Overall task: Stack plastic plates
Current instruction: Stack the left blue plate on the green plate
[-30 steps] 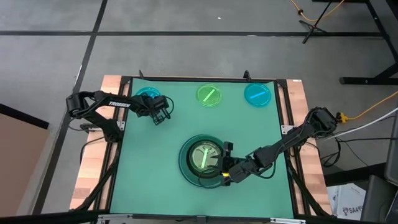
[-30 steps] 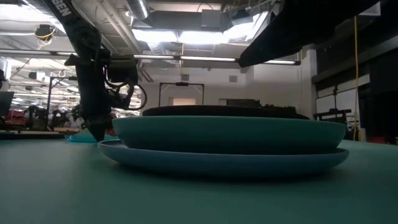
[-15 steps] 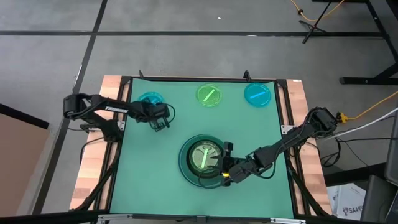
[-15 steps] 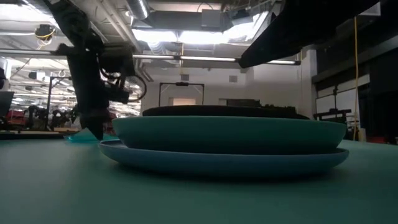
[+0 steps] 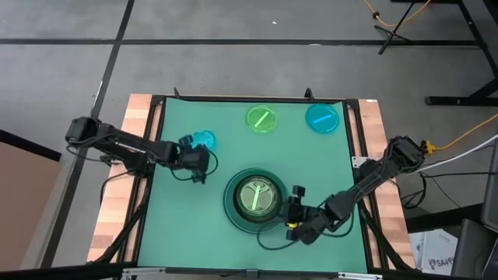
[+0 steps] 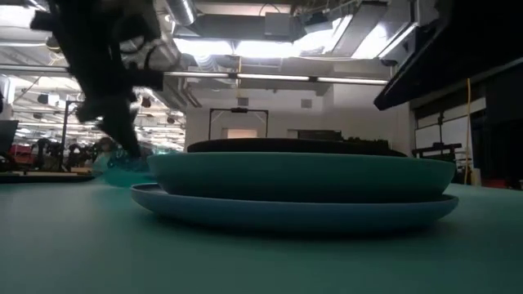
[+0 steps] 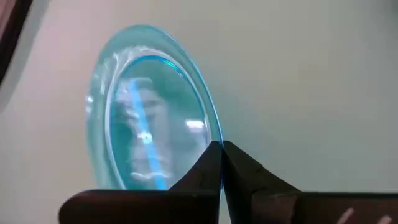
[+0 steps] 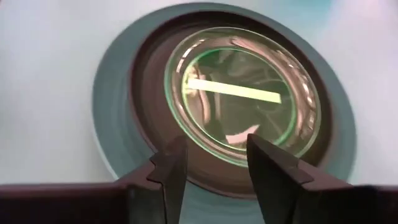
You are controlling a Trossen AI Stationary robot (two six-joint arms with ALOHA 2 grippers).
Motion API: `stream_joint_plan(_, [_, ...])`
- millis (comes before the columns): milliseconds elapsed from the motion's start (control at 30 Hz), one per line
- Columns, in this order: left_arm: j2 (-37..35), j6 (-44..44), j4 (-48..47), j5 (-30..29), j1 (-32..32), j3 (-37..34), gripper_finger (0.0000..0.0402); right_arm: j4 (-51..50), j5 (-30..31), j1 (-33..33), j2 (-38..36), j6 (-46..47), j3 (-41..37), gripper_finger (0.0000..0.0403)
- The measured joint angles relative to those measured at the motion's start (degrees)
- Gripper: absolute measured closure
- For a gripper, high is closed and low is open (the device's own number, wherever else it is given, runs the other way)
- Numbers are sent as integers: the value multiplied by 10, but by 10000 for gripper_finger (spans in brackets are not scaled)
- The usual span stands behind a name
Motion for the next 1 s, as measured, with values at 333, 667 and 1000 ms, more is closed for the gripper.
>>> stream_joint_plan(333, [2, 12, 0, -28, -124, 117, 401, -77, 56, 34, 0, 113, 0, 245])
stream_joint_plan(667, [9, 36, 43, -51, -201, 161, 401, -93, 69, 34, 0, 128, 0, 245])
stream_joint_plan(1000, [94, 96, 120, -54, -238, 193, 401, -92, 70, 33, 0, 128, 0, 245])
